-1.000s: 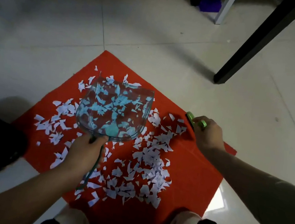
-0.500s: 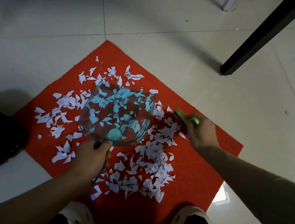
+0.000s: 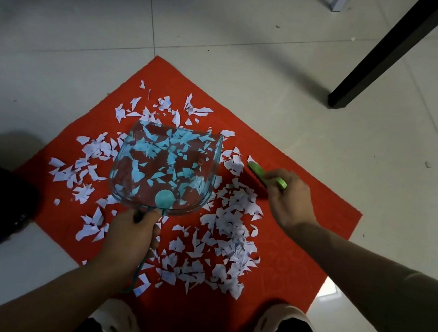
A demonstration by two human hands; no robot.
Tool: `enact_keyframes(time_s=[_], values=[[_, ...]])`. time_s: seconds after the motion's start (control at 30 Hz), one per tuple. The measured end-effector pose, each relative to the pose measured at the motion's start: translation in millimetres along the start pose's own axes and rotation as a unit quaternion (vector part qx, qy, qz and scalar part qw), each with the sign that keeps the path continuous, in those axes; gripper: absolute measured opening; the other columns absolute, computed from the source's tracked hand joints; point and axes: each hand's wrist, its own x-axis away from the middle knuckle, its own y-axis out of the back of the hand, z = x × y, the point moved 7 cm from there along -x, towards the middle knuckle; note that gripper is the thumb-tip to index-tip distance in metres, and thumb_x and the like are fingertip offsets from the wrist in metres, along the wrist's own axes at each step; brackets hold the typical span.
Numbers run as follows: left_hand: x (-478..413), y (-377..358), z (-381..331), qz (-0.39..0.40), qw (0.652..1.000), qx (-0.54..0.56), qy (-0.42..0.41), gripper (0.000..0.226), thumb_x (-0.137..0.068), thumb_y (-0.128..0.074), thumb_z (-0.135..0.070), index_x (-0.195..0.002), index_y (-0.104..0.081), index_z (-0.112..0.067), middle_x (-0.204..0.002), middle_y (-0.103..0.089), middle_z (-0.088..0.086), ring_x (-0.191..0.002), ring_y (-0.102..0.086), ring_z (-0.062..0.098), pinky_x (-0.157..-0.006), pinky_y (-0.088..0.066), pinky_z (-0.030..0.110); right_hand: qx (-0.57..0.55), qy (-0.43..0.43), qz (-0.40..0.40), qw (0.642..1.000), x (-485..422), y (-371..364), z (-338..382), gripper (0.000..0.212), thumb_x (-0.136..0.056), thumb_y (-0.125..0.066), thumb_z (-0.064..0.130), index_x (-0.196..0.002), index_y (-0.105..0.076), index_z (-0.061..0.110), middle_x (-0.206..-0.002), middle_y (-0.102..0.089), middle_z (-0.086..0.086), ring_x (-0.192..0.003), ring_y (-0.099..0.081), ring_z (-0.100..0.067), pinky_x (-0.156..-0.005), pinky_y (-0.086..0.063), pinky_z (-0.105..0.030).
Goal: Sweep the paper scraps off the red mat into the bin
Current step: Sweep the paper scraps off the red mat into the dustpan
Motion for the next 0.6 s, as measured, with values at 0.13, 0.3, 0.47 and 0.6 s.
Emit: enact_keyframes(time_s=[0.13, 0.3, 0.47, 0.6], values=[[-0.5, 2.6, 2.0, -0.010, 1.000, 0.009, -0.002, 0.026, -0.100, -0.050, -0.024, -0.084, -0.056, -0.004, -0.070, -0.051, 0.010, -0.059, -0.046, 0.018, -0.056, -0.038, 0.029, 0.014, -0.022, -0.014, 1.000, -12.1, 4.2, -7.4, 0.025, -0.098, -0.047, 0.012, -0.120, -0.060, 0.015, -0.115, -0.054, -0.009, -0.096, -0.056, -0.025, -0.079, -0.051, -0.031], [-2.7, 4.4, 4.2, -0.016, 1.000, 0.016, 0.004, 0.025, -0.099, -0.050, -0.022, -0.083, -0.056, -0.004, -0.071, -0.052, 0.010, -0.061, -0.047, 0.019, -0.057, -0.038, 0.029, 0.033, -0.034, 0.028, 0.998, -24.2, -9.3, -4.1, 0.030, -0.097, -0.048, 0.009, -0.124, -0.059, 0.016, -0.119, -0.055, -0.010, -0.094, -0.055, -0.021, -0.077, -0.052, -0.031], [-4.4, 7.2, 6.4, -0.017, 1.000, 0.014, 0.004, 0.026, -0.099, -0.050, -0.020, -0.079, -0.055, -0.005, -0.068, -0.051, 0.010, -0.060, -0.045, 0.019, -0.056, -0.037, 0.030, -0.020, 0.015, 0.073, 0.997, -8.6, -19.0, 23.5, 0.022, -0.098, -0.048, 0.013, -0.113, -0.065, 0.015, -0.108, -0.059, -0.002, -0.074, -0.064, -0.026, -0.062, -0.059, -0.036], [-3.6, 8.7, 6.9, -0.017, 1.000, 0.011, 0.003, 0.027, -0.099, -0.049, -0.021, -0.077, -0.055, -0.005, -0.068, -0.051, 0.010, -0.060, -0.046, 0.018, -0.056, -0.037, 0.029, -0.007, -0.001, 0.020, 1.000, -13.6, -3.7, 11.7, 0.021, -0.098, -0.048, 0.016, -0.111, -0.064, 0.018, -0.115, -0.061, -0.007, -0.092, -0.063, -0.026, -0.079, -0.058, -0.038]])
